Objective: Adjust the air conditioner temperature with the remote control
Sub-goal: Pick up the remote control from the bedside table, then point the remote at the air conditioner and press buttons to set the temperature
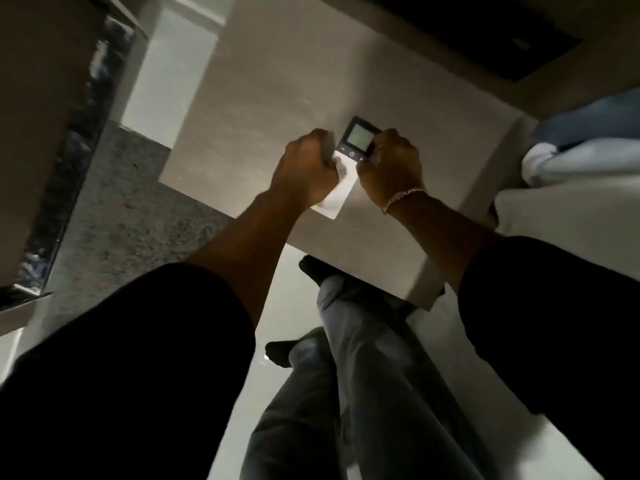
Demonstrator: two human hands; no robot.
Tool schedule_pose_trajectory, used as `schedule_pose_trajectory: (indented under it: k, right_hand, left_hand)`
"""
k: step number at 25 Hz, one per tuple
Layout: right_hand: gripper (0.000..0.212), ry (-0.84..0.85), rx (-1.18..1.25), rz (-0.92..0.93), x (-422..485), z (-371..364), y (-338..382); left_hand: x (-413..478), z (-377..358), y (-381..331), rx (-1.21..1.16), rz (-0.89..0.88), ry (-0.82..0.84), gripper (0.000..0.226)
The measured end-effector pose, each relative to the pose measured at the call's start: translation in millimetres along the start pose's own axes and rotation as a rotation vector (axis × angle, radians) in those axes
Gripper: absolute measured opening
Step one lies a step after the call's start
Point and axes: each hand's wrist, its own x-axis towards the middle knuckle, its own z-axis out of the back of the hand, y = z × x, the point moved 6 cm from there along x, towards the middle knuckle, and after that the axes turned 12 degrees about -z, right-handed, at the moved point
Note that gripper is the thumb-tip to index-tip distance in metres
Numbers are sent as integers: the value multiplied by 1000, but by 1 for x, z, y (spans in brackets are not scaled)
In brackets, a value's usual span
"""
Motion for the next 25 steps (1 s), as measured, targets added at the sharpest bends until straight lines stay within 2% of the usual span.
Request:
schedule_pose_trajectory:
  k: [2,5,8,10,12,14,18,21,25]
  right_hand:
    - [40,-51,198,-169,7,-7,-14]
    - [52,-17,408,-351,5,-27,-29]
    - [53,20,456,-439,2,-28,-32]
    - [35,109,418,-369,-2,-30,-21]
    - [15,188,422,-257,-12,-26,1]
    - [23,270,488,-178,-30,-20,36]
    - [32,353,503,27,-85,4,132]
    - [33,469,625,161,-149,33,226]
    - [35,586,658,467,-260,88,362]
  left_hand:
    - [10,-15,0,59,-18,13,28]
    - [8,-30,5,-83,86,-82,26]
    - [2,-29,20,-279,341,-149,19]
    - [-9,-21,34,-434,475,-163,13]
    - [-23,-1,40,-553,534,-215,15]
    - [-44,37,37,-667,551,-323,18]
    - [-92,143,17,-774,469,-535,16]
    - [-141,257,-9,-746,394,-724,14]
    - [-228,412,-59,-724,235,-985,16]
